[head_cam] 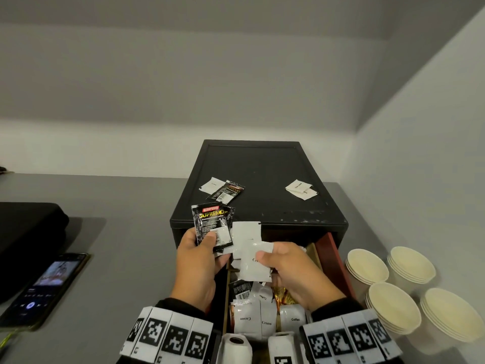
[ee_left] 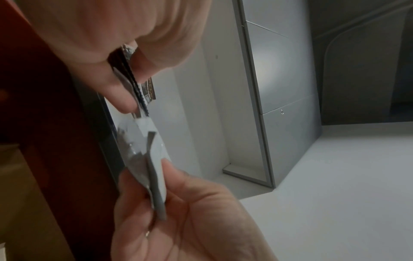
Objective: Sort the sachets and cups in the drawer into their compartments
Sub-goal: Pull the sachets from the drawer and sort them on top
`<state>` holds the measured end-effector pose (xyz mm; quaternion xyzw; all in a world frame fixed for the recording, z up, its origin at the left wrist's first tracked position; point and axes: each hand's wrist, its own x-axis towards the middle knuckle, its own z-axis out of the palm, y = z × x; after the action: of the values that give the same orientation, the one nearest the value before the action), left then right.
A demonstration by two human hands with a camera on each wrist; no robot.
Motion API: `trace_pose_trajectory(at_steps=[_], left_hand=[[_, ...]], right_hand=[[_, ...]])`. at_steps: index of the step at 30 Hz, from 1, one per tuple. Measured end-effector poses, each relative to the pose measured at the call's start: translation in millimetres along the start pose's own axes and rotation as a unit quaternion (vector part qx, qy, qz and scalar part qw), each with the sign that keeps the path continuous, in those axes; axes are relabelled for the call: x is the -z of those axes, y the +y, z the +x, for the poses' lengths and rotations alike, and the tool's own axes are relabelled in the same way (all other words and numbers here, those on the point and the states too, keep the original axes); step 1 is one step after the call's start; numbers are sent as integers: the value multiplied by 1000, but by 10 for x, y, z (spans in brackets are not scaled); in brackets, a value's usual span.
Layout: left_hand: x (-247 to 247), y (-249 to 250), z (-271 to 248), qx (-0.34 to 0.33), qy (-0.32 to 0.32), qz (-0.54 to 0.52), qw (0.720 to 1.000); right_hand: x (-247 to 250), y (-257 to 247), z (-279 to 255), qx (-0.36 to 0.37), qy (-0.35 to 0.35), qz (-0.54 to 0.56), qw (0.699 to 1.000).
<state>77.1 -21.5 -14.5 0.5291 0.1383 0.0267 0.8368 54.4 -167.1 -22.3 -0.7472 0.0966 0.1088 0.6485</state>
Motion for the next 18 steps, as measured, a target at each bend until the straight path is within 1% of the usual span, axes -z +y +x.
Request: trace_pose_trajectory(at_steps=[3, 9, 12, 15, 18], left_hand=[[-23, -16, -31, 0, -42, 14, 999], [23, -19, -30, -10, -87, 32, 996], [29, -42, -20, -27, -85, 48, 995], [25, -45, -12, -45, -67, 45, 996], [35, -29, -8, -55, -47, 33, 997]], right_hand=[[-36, -21, -11, 0, -20, -48, 999], [-12, -31, -13, -8, -43, -127, 991], [1, -24, -20, -3, -48, -138, 989], [24, -24, -42, -6, -47, -87, 995], [102, 7, -55, -28, -17, -81, 996]])
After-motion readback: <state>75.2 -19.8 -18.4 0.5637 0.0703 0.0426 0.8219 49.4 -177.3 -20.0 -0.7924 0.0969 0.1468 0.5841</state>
